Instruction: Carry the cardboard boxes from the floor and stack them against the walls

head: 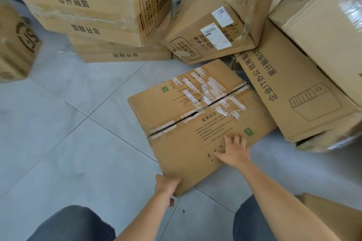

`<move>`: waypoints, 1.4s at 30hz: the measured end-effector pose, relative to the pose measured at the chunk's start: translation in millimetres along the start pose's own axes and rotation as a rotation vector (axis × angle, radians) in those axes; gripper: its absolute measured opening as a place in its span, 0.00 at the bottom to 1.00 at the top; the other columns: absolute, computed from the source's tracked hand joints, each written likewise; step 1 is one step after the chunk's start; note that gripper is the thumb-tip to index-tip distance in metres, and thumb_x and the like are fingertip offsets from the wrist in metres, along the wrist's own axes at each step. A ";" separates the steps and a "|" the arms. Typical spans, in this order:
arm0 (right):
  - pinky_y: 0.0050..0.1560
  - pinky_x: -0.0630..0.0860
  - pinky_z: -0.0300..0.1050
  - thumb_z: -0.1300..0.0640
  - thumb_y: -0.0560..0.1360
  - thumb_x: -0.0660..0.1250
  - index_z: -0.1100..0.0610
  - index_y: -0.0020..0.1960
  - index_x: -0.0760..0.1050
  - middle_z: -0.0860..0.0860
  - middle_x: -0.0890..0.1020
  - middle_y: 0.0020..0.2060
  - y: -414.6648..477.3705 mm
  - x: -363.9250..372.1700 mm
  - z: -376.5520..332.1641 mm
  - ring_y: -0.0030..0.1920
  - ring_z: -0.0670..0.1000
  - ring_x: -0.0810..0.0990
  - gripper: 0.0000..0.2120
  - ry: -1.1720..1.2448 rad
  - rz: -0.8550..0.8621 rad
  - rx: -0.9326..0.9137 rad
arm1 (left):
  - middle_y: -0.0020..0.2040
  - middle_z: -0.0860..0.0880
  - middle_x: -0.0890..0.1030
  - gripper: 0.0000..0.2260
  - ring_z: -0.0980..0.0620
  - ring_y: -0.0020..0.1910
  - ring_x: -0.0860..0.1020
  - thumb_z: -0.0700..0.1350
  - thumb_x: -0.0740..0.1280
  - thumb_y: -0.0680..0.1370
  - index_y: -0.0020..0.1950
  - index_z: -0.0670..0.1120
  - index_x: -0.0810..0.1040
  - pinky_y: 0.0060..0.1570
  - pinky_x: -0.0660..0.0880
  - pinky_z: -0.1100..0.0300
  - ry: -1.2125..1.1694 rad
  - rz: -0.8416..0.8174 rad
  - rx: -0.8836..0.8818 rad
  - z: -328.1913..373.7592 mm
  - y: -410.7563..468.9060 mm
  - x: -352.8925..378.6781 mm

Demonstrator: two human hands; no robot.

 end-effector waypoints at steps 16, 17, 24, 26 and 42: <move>0.72 0.50 0.62 0.38 0.74 0.60 0.49 0.76 0.41 0.57 0.41 0.75 -29.8 35.6 -89.6 0.73 0.65 0.44 0.40 -0.189 -0.138 -0.241 | 0.52 0.36 0.80 0.10 0.37 0.53 0.78 0.36 0.63 0.77 0.55 0.33 0.77 0.54 0.74 0.50 -0.343 0.513 0.137 32.2 43.7 -140.6; 0.72 0.50 0.62 0.38 0.74 0.60 0.49 0.76 0.41 0.58 0.40 0.75 -30.8 38.3 -95.5 0.73 0.66 0.44 0.40 -0.193 -0.142 -0.235 | 0.47 0.37 0.80 0.10 0.39 0.49 0.78 0.38 0.63 0.77 0.52 0.33 0.78 0.51 0.74 0.52 -0.340 0.491 0.145 34.3 51.5 -146.3; 0.70 0.55 0.57 0.44 0.75 0.61 0.49 0.74 0.55 0.52 0.60 0.72 -14.7 2.0 -61.0 0.71 0.59 0.56 0.31 -0.067 -0.010 -0.220 | 0.62 0.41 0.75 0.21 0.39 0.60 0.73 0.44 0.66 0.76 0.68 0.40 0.69 0.58 0.70 0.49 -0.261 0.382 0.397 48.0 38.7 -104.9; 0.68 0.61 0.56 0.44 0.76 0.61 0.52 0.73 0.58 0.57 0.64 0.69 -1.8 -12.7 -23.4 0.70 0.60 0.59 0.29 0.046 0.069 -0.013 | 0.65 0.41 0.74 0.21 0.40 0.62 0.73 0.42 0.66 0.77 0.69 0.40 0.68 0.60 0.70 0.50 -0.315 0.408 0.401 44.3 44.1 -105.5; 0.67 0.60 0.52 0.47 0.68 0.73 0.56 0.75 0.53 0.61 0.64 0.69 28.8 -19.6 71.6 0.70 0.63 0.59 0.43 0.409 0.028 0.304 | 0.67 0.41 0.72 0.22 0.42 0.65 0.71 0.44 0.67 0.77 0.69 0.39 0.67 0.63 0.67 0.54 -0.483 0.480 0.357 40.2 61.1 -117.3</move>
Point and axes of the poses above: each hand's wrist, its own y-axis towards the middle knuckle, its own x-axis out of the palm, z = x × y, the point moved 5 cm from there along y, towards the middle knuckle
